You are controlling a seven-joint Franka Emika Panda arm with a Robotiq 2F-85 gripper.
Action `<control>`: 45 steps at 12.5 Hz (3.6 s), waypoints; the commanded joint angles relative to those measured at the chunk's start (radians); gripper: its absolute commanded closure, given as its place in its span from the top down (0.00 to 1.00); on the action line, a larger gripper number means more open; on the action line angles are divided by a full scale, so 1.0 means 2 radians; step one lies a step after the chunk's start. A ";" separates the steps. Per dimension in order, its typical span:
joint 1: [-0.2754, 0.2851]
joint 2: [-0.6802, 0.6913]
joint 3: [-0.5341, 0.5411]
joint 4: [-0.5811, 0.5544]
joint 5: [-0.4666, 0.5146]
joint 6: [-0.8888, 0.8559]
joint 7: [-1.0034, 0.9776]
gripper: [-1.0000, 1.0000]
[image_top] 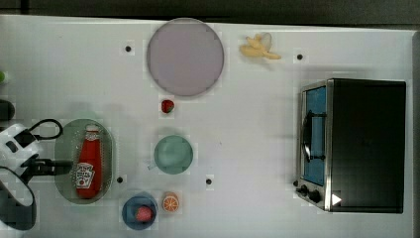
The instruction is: Pick ketchup from strainer and place it on the table
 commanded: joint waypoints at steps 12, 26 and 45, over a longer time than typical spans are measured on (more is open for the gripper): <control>0.017 0.215 -0.031 -0.073 -0.218 0.232 0.164 1.00; -0.041 0.146 0.065 -0.070 -0.098 0.209 0.179 0.57; -0.321 0.063 0.101 0.113 -0.072 -0.158 -0.096 0.57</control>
